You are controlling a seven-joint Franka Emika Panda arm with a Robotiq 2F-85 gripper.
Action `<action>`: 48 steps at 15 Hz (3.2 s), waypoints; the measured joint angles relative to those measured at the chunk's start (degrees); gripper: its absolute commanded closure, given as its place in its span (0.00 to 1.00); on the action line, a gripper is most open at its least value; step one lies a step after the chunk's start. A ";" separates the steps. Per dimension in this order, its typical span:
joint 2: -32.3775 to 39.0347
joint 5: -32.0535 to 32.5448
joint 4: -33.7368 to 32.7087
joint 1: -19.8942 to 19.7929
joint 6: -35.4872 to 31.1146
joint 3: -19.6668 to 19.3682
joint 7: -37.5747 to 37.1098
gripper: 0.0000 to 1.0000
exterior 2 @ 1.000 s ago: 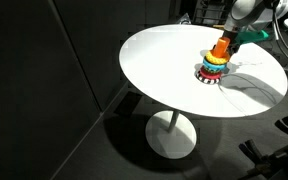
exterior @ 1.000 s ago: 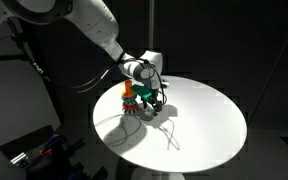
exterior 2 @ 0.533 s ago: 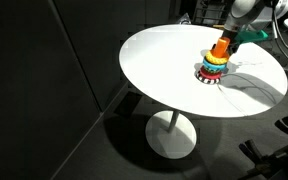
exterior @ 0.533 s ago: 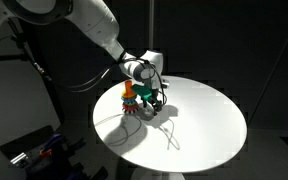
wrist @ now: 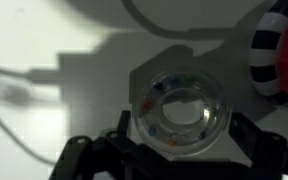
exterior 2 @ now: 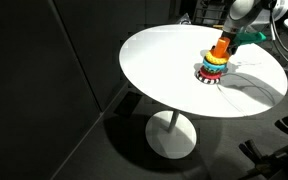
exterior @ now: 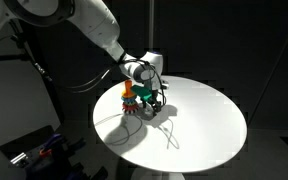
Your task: Move the rod to the let and then put the colorless ring around the orange rod
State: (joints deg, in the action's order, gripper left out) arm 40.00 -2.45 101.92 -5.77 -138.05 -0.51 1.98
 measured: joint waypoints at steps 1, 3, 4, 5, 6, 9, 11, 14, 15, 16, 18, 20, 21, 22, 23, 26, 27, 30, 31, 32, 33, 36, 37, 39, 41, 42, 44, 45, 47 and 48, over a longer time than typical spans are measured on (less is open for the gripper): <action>0.19 0.00 -0.06 0.01 0.00 0.03 0.00 0.18; 0.42 0.00 -0.11 0.02 0.00 0.03 0.01 0.31; 0.37 0.00 -0.26 0.02 0.00 0.03 0.01 0.31; 0.37 0.00 -0.36 0.02 0.01 0.03 0.01 0.31; 0.38 0.00 -0.43 0.02 0.04 0.03 0.01 0.31; 0.25 0.00 -1.12 0.02 0.88 -0.03 0.01 0.31; -0.22 0.00 -1.71 0.03 2.05 -0.03 0.01 0.31; -1.72 0.00 -2.26 0.16 4.24 -0.03 0.01 0.31; -2.36 0.00 -2.33 0.23 4.99 -0.03 0.01 0.31; -3.04 0.00 -2.36 0.31 5.69 -0.02 0.01 0.31; -4.41 0.00 -2.39 0.53 6.67 0.01 0.01 0.31; -5.88 0.00 -2.39 0.79 7.48 0.06 0.01 0.31; -6.66 0.00 -2.38 0.96 7.74 0.09 0.01 0.31; -7.41 0.00 -2.37 1.16 7.91 0.10 0.01 0.31; -8.15 0.00 -2.35 1.36 8.02 0.15 0.01 0.31; -10.73 0.00 -1.92 1.89 8.11 0.50 0.01 0.31; -11.73 0.00 -1.60 2.02 8.13 0.71 0.01 0.31; -14.58 -0.52 -0.43 2.12 8.77 1.64 0.35 0.31; -15.57 -1.09 0.00 2.12 9.52 2.01 0.77 0.31; -16.46 -1.68 0.38 2.12 10.32 2.36 1.27 0.31; -17.34 -2.45 0.69 2.12 11.24 2.68 1.97 0.31; -19.99 -4.31 1.90 2.13 13.15 3.41 3.78 0.31; -20.79 -4.82 2.24 2.13 13.67 3.52 4.20 0.31; -22.44 -5.44 3.09 2.15 14.76 3.69 5.07 0.31; -23.63 -5.49 3.74 2.28 16.28 3.72 5.32 0.31; -24.09 -5.49 4.09 2.38 16.99 3.72 5.41 0.31; -24.74 -5.49 4.83 2.65 17.95 3.72 5.73 0.31; -24.86 -5.49 5.04 2.80 18.39 3.72 5.91 0.31; -24.89 -5.49 5.44 3.06 19.02 3.72 6.28 0.31; -24.89 -5.49 5.68 3.19 19.10 3.72 6.37 0.31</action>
State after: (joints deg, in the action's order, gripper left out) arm 15.11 -7.93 107.60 -2.58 -118.96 3.22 8.35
